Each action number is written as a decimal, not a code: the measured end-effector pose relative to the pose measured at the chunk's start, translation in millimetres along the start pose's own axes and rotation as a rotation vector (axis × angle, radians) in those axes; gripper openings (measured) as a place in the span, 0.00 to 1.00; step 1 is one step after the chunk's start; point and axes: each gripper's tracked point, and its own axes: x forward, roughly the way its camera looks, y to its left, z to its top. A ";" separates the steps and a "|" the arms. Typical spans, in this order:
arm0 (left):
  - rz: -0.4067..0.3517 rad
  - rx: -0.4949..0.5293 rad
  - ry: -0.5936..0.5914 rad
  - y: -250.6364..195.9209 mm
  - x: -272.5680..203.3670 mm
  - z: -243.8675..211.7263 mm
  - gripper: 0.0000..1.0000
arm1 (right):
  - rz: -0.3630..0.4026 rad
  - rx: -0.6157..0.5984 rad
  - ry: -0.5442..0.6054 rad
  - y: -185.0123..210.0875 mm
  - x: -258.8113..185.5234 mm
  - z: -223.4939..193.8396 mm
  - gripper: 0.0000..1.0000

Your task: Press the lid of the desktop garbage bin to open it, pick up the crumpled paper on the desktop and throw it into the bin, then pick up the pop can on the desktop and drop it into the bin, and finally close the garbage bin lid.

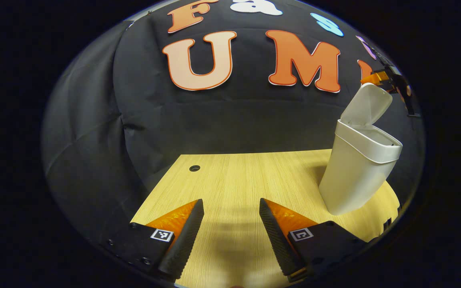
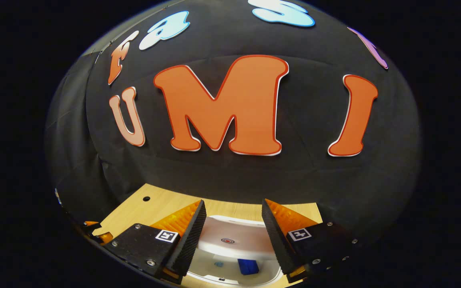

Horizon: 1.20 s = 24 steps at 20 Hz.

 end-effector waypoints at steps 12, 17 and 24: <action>-0.051 0.019 0.017 -12.0 1.5 -5.0 0.90 | 0.015 0.041 0.144 14.0 -27.4 -76.0 0.84; -0.054 0.010 0.032 -11.9 1.7 -9.7 0.90 | 0.025 0.027 0.193 24.5 -37.9 -99.6 0.83; -0.078 0.030 0.040 -13.5 0.2 -10.9 0.90 | 0.007 0.005 0.280 30.8 -43.2 -126.8 0.83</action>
